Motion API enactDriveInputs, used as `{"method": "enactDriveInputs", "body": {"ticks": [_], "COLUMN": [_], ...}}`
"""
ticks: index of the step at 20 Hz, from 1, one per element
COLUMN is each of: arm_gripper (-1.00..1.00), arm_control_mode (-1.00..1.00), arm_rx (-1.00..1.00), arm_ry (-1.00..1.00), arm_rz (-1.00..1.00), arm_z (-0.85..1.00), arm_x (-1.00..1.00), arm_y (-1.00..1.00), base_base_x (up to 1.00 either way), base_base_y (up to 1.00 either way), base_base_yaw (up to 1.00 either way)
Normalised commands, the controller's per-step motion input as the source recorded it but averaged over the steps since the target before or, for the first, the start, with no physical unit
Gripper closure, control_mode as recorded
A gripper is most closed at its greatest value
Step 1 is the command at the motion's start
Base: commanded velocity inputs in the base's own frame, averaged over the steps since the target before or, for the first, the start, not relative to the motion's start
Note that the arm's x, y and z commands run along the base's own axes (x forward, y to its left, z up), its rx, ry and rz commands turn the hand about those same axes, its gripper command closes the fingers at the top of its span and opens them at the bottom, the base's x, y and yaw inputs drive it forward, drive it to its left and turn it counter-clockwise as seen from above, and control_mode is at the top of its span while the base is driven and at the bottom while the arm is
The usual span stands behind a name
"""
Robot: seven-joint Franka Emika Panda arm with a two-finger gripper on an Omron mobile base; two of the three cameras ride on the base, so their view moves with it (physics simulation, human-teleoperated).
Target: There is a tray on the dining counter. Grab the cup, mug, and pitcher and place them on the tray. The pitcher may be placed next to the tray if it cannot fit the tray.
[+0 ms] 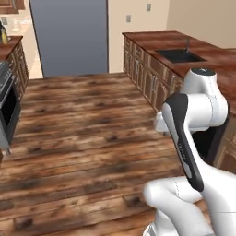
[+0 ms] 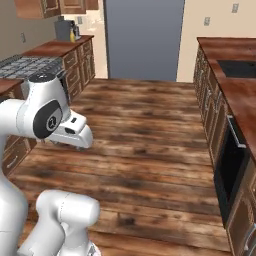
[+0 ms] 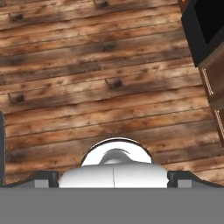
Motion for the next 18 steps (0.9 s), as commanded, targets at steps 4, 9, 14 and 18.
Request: {"method": "enactDriveInputs", "body": {"ticks": [4,9,14,18], "arm_gripper": [-1.0,-1.0,-1.0,-1.0], "arm_control_mode": [1.0,1.0,1.0,1.0], "arm_rx": [0.0,0.0,0.0,0.0], "arm_ry": [0.0,0.0,0.0,0.0], "arm_rz": [0.0,0.0,0.0,0.0], "arm_z": [0.0,0.0,0.0,0.0], "arm_x": [0.0,0.0,0.0,0.0], "arm_y": [0.0,0.0,0.0,0.0], "base_base_x": [1.0,1.0,1.0,1.0], "base_base_y": [0.02,0.0,0.0,0.0], "base_base_yaw": [-0.04,0.0,0.0,0.0]}}
